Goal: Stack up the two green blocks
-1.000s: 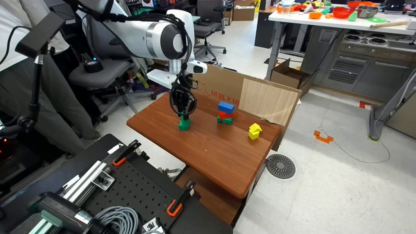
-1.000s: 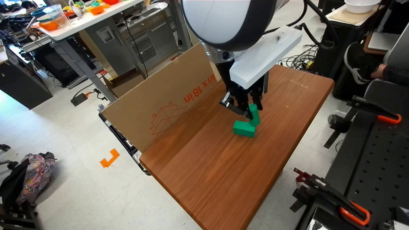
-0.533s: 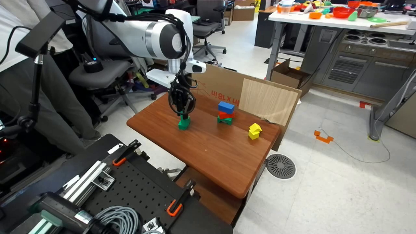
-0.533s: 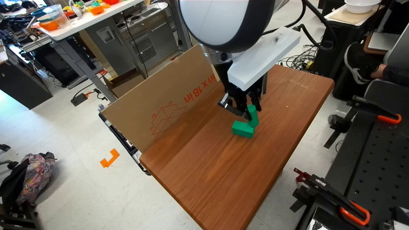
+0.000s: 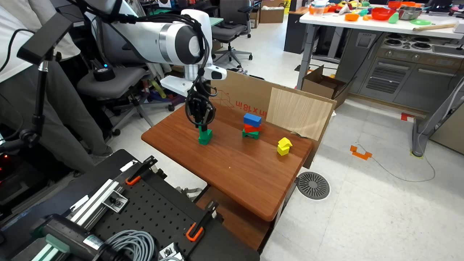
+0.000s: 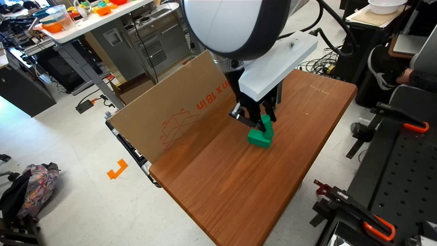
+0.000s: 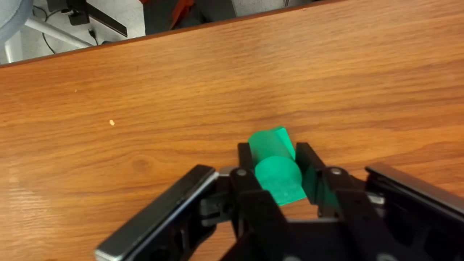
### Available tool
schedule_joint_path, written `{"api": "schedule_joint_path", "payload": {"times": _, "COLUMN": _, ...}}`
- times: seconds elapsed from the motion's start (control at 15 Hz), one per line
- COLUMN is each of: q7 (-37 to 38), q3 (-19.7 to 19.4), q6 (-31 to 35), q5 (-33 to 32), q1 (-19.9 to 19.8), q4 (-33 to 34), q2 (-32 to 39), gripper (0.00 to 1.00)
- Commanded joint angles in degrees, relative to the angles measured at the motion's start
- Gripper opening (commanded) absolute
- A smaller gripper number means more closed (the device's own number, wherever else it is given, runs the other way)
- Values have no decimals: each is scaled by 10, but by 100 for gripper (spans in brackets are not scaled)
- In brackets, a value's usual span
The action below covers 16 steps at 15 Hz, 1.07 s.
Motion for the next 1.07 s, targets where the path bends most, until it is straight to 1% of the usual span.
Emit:
{"api": "schedule_joint_path", "payload": {"times": 0.0, "q7": 9, "q3": -2, "q6": -6, "q5": 2, "q1": 11, "q4": 11, "q2": 3, "gripper": 9}}
{"api": "schedule_joint_path", "payload": {"times": 0.2, "q7": 14, "q3": -4, "q6": -5, "q5": 0, "q1": 14, "q4": 14, "q2": 9, "gripper": 9}}
{"api": "schedule_joint_path", "payload": {"times": 0.33, "q7": 17, "q3": -3, "q6": -8, "q5": 1, "q1": 15, "q4": 15, "q2": 9, "gripper": 61}}
{"api": "schedule_joint_path", "payload": {"times": 0.4, "q7": 18, "q3": -4, "q6": -7, "q5": 0, "q1": 16, "q4": 13, "q2": 8, "gripper": 62}}
{"api": "schedule_joint_path", "payload": {"times": 0.47, "q7": 18, "q3": -4, "q6": -6, "q5": -1, "q1": 16, "q4": 12, "q2": 6, "gripper": 66}}
{"api": "schedule_joint_path", "payload": {"times": 0.67, "q7": 15, "q3": -4, "q6": -9, "q5": 1, "q1": 13, "q4": 3, "q2": -7, "gripper": 88}}
{"api": "schedule_joint_path", "payload": {"times": 0.73, "q7": 11, "q3": -3, "q6": -8, "q5": 1, "q1": 12, "q4": -4, "q2": -16, "gripper": 95}}
{"api": "schedule_joint_path", "payload": {"times": 0.8, "q7": 3, "q3": -1, "q6": -6, "q5": 2, "q1": 8, "q4": -18, "q2": -32, "gripper": 100}}
{"api": "schedule_joint_path", "payload": {"times": 1.0, "q7": -26, "q3": 3, "q6": -7, "q5": 10, "q1": -7, "q4": -56, "q2": -90, "gripper": 100}}
